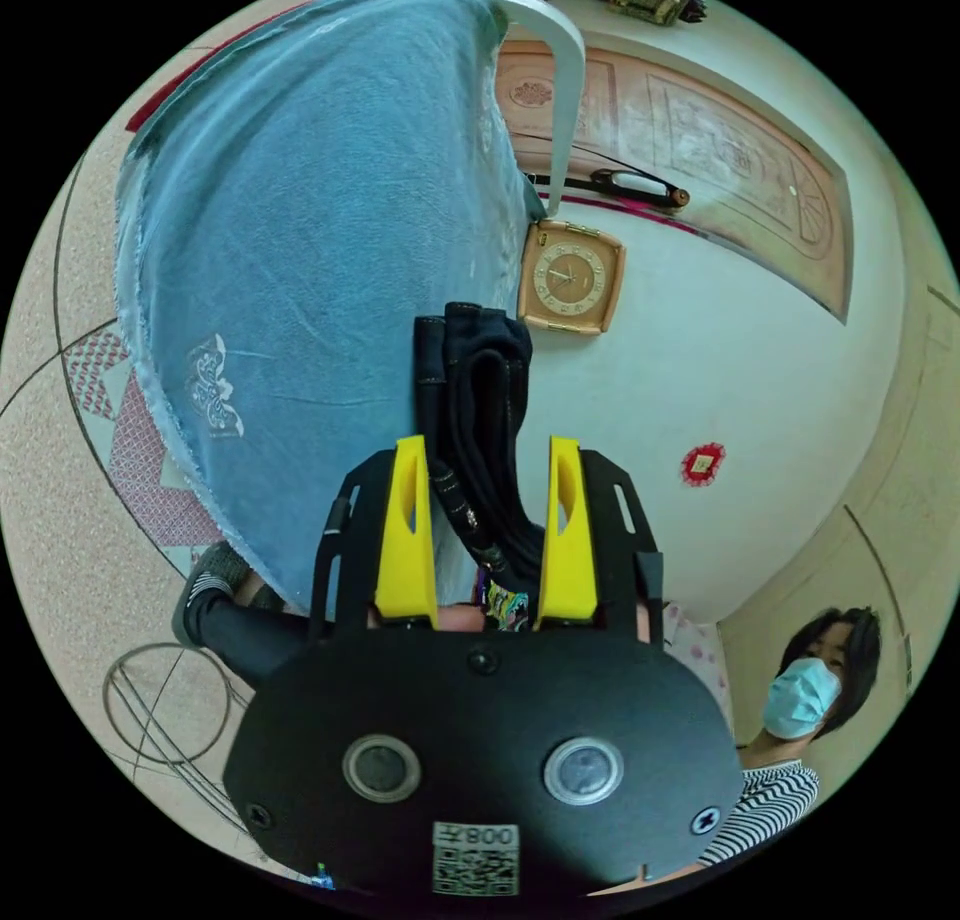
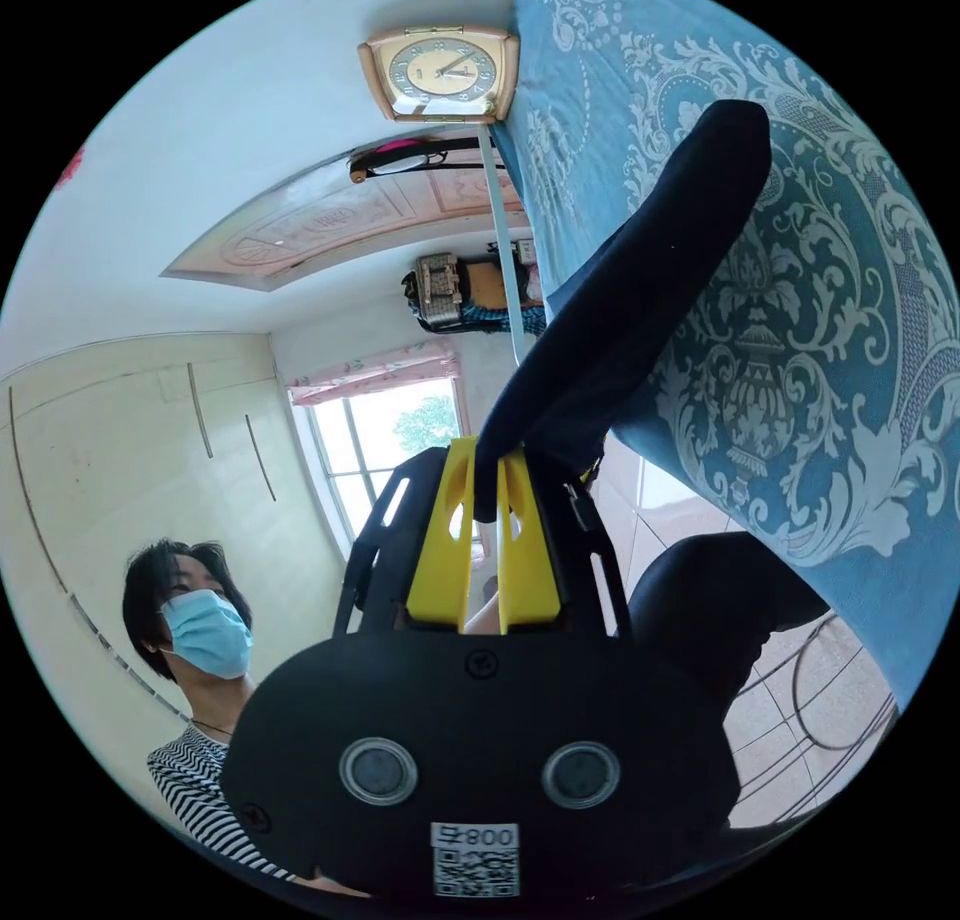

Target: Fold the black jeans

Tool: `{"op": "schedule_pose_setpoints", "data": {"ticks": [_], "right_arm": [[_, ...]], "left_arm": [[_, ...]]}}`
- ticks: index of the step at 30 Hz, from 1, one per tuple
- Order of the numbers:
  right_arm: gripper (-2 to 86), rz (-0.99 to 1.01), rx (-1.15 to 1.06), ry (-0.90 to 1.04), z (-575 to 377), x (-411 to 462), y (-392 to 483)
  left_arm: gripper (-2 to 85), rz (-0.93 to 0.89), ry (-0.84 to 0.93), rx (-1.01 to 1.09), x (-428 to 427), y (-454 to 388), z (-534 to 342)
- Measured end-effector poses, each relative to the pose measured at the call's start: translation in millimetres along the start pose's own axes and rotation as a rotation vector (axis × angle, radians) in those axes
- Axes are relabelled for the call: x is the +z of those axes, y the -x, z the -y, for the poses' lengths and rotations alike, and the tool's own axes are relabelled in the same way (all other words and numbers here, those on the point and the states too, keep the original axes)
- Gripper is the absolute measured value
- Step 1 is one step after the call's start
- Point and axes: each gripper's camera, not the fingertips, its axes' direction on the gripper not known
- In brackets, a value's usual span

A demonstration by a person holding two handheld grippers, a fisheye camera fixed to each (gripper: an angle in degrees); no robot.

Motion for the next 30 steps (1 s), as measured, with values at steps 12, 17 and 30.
{"op": "schedule_pose_setpoints", "data": {"ticks": [12,17,30], "right_arm": [[0.9,-0.029,0.007,-0.015,-49,-49,-94],[0.6,-0.023,-0.033,-0.009,-90,-89,-123],[0.2,0.029,-0.155,-0.068,-293,-244,-219]], "left_arm": [[7.7,0.115,0.012,0.03,43,-77,-34],[7.6,0.095,0.032,0.117,61,-137,-72],[7.5,0.056,0.202,0.185,135,-261,-224]]}}
